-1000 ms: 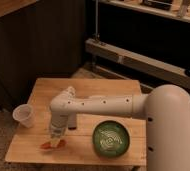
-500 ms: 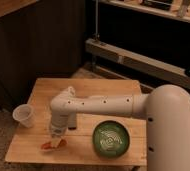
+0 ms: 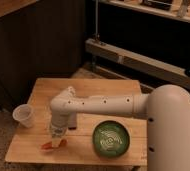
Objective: Place the pepper in the ceramic bowl
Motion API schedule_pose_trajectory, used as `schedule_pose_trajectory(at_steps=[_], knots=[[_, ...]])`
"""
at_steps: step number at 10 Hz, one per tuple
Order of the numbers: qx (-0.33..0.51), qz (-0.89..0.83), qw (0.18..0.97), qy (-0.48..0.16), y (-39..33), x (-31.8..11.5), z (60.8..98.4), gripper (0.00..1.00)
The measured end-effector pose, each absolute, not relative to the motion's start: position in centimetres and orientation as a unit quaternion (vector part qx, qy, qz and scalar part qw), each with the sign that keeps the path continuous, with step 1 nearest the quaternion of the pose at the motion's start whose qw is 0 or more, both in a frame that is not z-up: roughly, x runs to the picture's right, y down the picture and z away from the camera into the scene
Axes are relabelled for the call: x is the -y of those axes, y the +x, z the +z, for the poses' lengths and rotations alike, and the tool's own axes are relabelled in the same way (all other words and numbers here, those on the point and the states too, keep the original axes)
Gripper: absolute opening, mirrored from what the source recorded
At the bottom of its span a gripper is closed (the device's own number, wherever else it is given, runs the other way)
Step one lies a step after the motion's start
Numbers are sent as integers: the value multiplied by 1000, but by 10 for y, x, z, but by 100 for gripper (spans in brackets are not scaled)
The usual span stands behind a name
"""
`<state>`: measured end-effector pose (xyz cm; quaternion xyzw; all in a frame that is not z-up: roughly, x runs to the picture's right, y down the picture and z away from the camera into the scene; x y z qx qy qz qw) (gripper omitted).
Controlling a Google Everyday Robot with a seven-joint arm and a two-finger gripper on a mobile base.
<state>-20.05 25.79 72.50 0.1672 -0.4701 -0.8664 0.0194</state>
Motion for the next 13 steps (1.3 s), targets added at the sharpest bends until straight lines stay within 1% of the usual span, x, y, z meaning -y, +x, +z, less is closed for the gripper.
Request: schedule_pose_trajectory(at_steps=[3,11,12,13], knots=[[472,-865,13,167,-196,-250,717,3],[474,-865,4,166,-189,-245,711,3],[474,-865,5,166,-189,-248,714,6],[473,-865,3,167,-190,-251,717,14]])
